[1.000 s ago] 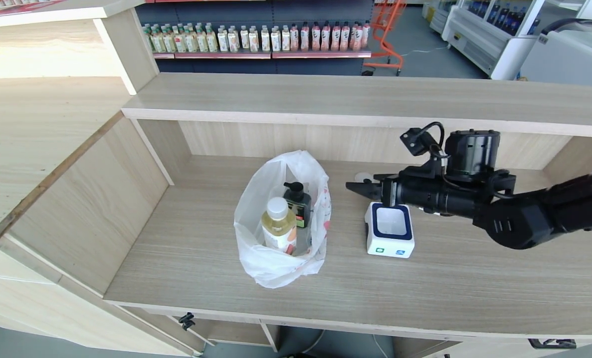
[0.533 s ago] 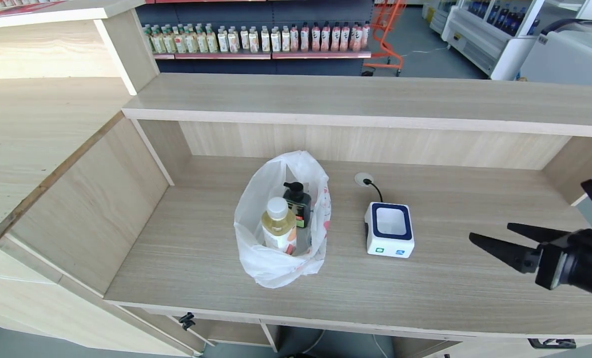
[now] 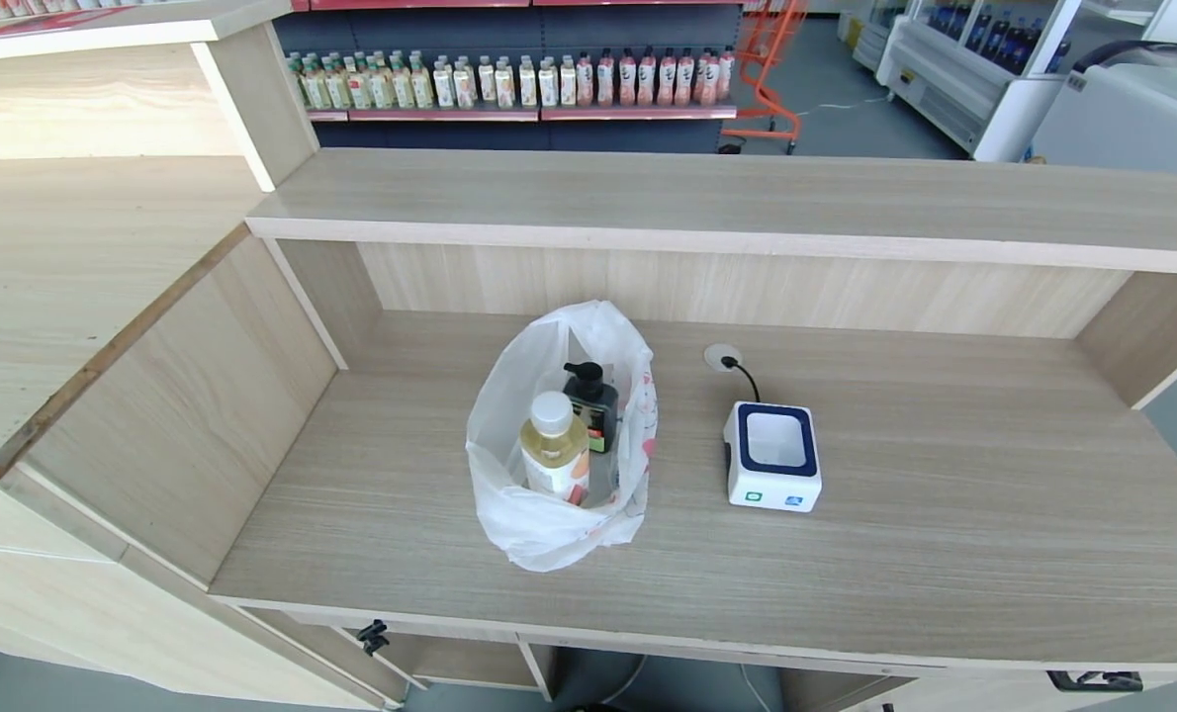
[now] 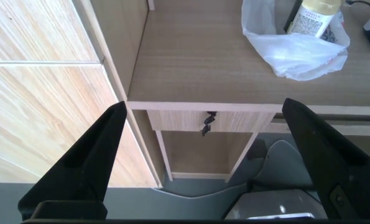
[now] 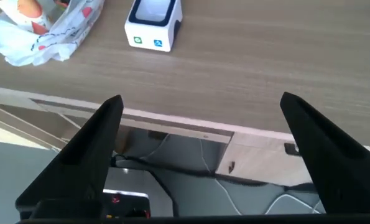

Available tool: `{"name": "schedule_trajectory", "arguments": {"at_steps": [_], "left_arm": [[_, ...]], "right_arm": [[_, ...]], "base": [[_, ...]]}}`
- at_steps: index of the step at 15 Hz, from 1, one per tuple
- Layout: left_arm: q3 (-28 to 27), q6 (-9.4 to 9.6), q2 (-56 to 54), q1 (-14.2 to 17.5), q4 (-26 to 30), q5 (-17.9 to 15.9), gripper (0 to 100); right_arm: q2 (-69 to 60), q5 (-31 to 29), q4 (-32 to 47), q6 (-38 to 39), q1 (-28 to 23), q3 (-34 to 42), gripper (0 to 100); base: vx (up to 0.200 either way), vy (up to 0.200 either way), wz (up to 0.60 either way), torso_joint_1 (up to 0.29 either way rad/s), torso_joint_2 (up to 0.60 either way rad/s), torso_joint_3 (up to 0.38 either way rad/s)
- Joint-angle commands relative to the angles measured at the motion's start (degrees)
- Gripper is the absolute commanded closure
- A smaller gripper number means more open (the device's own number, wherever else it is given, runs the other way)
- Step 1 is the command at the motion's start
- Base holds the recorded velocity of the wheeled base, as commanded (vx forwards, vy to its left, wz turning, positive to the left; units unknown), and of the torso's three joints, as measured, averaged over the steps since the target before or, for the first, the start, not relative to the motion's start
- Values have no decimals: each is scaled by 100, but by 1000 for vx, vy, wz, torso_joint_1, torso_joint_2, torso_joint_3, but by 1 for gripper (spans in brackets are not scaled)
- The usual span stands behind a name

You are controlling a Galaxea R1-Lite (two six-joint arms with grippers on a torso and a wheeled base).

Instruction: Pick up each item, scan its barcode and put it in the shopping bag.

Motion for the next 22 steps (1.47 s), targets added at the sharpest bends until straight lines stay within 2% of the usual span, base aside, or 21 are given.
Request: {"name": "schedule_trajectory", "arguments": {"at_steps": [1,4,5,14,22], "left_arm": [[1,-1,-2,1,0,1,0],[1,-1,6,1,0,1,0],[1,-1,6,1,0,1,0],[1,-1,6,1,0,1,0],[1,17,-2,1,0,1,0]], "right_arm": [[-1111,-208,238,30,31,178,0],[-1111,-225,255,109,40,178,0],[-1111,-243,247,109,40,178,100],[-1111,-260,255,126,40,178,100],[-1111,-260,255,126,40,178,100]], "base": [[0,0,0,0,0,0],[0,0,0,0,0,0],[0,0,0,0,0,0],[0,0,0,0,0,0],[0,-200,0,4,2,2]]}}
